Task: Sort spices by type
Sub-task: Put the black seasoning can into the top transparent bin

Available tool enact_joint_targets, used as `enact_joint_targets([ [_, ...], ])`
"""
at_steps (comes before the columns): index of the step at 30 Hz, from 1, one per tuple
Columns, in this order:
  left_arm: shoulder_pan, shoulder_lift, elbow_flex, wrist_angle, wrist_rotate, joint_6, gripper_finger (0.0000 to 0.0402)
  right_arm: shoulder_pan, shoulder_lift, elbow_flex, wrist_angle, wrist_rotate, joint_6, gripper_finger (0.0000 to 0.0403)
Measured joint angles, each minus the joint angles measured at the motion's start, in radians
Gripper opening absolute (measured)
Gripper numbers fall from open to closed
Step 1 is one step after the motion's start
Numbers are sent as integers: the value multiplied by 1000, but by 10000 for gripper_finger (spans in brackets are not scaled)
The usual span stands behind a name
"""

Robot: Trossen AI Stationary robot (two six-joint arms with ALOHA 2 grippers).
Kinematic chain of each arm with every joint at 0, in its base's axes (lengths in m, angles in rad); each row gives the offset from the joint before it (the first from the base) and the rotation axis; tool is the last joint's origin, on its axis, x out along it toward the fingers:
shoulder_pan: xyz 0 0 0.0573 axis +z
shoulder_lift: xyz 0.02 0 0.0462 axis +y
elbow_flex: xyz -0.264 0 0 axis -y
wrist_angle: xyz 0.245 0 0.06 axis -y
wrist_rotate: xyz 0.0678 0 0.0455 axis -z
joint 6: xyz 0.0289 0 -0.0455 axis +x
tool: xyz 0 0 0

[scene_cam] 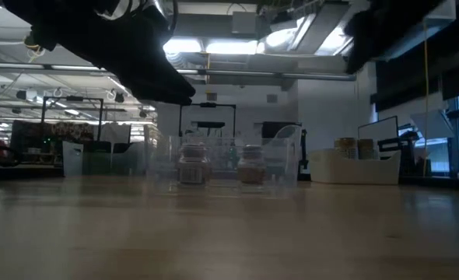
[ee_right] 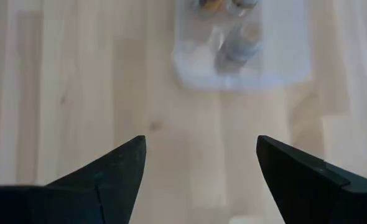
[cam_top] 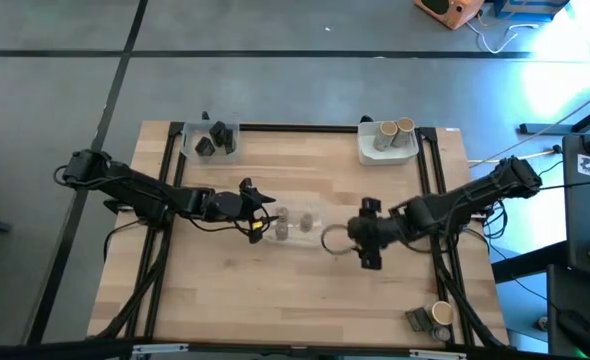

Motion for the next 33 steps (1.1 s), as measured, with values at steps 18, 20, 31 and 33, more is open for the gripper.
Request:
enact_joint_targets([
  [18,-109,0,0,145,9,-47,237,526,7,0,-61,76,741,303],
  [20,-130,0,0,150,8,-53,237,569,18,0,-61,69,817,303],
  [31,-169,114,1,322,2,-71,237,644,147,-2,-62,-198,1060,303],
  [33,-169,146,1,352,1,-77,237,642,163,-2,-54,-242,1063,303],
])
